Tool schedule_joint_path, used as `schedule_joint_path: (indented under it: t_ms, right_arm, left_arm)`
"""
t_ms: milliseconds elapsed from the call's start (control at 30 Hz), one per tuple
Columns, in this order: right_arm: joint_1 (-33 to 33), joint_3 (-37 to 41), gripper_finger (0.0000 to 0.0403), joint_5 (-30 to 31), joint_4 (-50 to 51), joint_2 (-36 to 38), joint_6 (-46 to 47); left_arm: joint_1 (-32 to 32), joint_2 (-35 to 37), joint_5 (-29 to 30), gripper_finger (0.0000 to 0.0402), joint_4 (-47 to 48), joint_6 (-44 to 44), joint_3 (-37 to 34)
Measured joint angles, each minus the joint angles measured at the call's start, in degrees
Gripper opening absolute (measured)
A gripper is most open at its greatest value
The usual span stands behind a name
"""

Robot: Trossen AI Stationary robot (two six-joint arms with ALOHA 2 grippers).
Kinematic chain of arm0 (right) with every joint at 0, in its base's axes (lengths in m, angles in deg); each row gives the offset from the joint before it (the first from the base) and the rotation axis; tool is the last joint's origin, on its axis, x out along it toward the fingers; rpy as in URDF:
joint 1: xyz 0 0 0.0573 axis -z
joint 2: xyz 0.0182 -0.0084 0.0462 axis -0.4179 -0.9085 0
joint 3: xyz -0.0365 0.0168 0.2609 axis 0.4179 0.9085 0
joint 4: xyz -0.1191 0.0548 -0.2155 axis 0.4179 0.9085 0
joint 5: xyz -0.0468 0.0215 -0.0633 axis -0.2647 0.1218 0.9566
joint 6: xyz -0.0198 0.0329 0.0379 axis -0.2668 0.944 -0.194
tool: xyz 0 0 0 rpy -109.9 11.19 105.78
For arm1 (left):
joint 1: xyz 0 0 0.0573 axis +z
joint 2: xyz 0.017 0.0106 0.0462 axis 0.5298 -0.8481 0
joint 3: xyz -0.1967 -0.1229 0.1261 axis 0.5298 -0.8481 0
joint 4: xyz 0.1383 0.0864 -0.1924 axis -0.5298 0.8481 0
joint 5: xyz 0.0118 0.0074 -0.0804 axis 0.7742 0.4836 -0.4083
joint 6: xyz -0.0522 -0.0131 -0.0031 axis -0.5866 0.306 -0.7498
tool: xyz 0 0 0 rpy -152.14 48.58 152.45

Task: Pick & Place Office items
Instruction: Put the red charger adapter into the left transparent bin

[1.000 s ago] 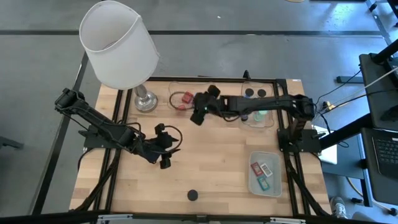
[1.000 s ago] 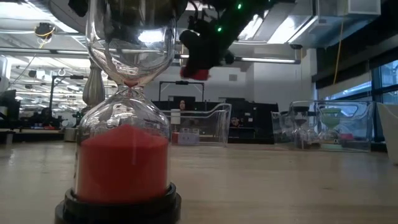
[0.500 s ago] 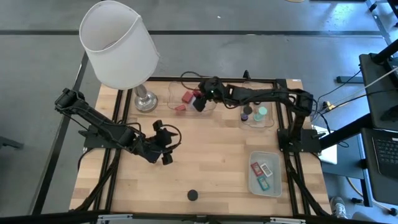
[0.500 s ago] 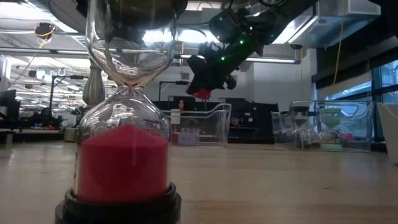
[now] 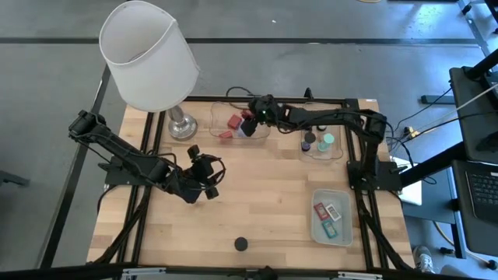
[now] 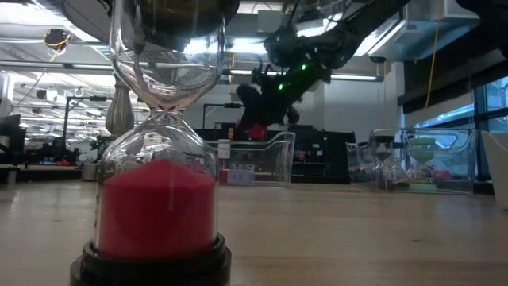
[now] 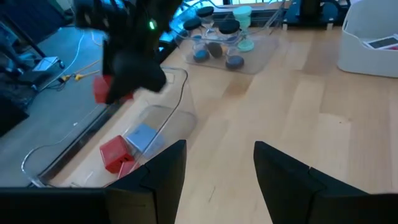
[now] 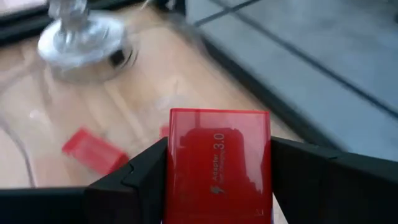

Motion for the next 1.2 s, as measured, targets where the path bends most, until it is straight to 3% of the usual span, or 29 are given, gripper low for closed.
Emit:
schedule_joint_path:
  t_ms: [267,900,1200]
  right_arm:
    - [0.18,-0.02,0.0221,-2.18,-0.91,-5.13,0.6]
    - [-0.58,-0.13,0.0221,-3.63,0.25,-5.41,-0.17]
    - [-1.71,-0.02,0.0221,-5.15,0.79,-5.59,-6.68]
  left_arm:
    - [0.02,0.0,-0.82,0.0184,0.03,0.82,0.0]
    - [0.02,0.0,-1.09,0.0184,0.08,0.94,0.0]
    - [0.02,0.0,-1.11,0.0184,0.09,0.94,0.0]
